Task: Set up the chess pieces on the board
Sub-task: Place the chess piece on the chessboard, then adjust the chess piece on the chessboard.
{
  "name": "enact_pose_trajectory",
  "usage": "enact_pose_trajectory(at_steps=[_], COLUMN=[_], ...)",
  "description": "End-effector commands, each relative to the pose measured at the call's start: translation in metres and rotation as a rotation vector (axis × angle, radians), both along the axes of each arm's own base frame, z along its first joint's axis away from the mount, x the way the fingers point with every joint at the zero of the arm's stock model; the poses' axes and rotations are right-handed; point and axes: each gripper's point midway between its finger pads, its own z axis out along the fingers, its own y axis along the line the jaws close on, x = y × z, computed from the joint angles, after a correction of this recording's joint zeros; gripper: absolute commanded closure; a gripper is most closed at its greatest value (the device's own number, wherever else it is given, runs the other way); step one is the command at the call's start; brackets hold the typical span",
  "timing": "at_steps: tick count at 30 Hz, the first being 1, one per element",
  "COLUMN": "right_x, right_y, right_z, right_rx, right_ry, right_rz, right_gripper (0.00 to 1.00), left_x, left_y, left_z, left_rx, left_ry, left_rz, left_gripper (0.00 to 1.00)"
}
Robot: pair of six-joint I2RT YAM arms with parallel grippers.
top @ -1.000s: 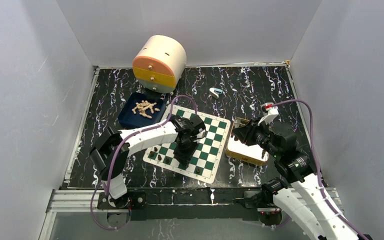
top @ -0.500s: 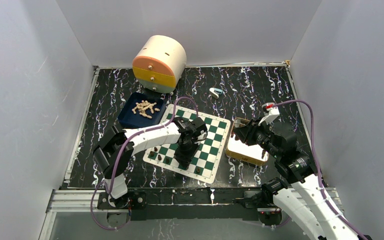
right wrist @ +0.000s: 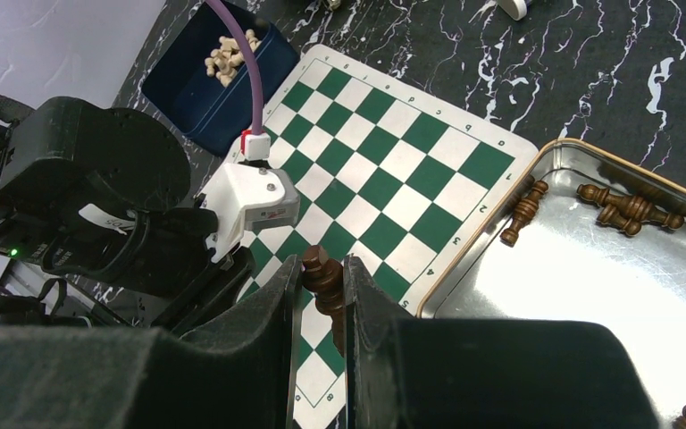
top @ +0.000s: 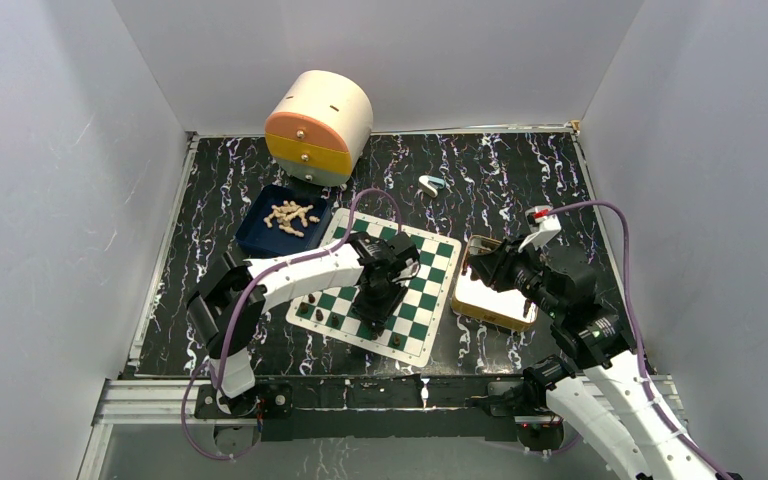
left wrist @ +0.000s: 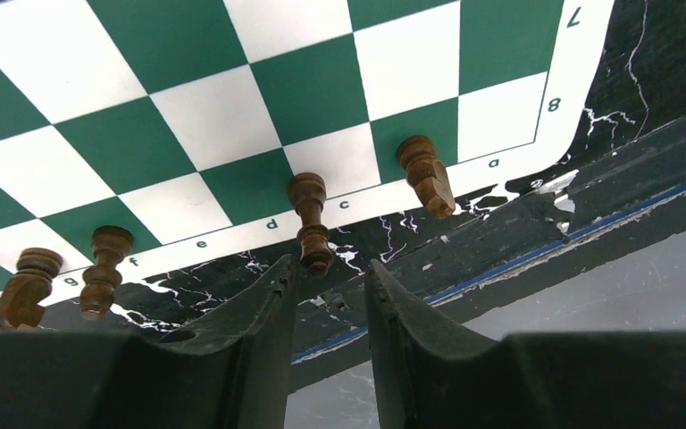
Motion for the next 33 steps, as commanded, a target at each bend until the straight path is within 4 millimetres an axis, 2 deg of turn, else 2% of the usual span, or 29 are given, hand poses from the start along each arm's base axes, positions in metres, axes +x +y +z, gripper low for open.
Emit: enact_pose_trajectory(at_steps=[1,13,24,29,33], right_x=[0.001,0.002,0.002,0.003,0.003], right_y=[0.0,0.005,0.004,0.003,0.005], right_z=[0.021,0.028,0.026,0.026,0.024], right_rx=[0.026,0.027,0.015,0.016,0.018], right_ry=[-0.073,-0.091,-0.085,-0.087,-0.081], right_rz=[0.001,0.029,0.025,0.021,0.027], right_gripper=[0.83,0.83,0.83,0.83,0.83], left_x=[0.012,0.007,0.001,0.0,0.0], left_y=[-0.004,0.0,0.005,0.007,0.007], left_z=[0.016,0.01,-0.003,-0.005,-0.004], left_rx=[-0.007,0.011,0.036,0.043,0.042], left_ry=[-0.067,-0.056,-0.034,-0.034,-0.037], left_rz=[-0.004,0.0,-0.007,-0.008,-0.008], left_gripper=[0.68,0.66,0.66,0.69,0.79])
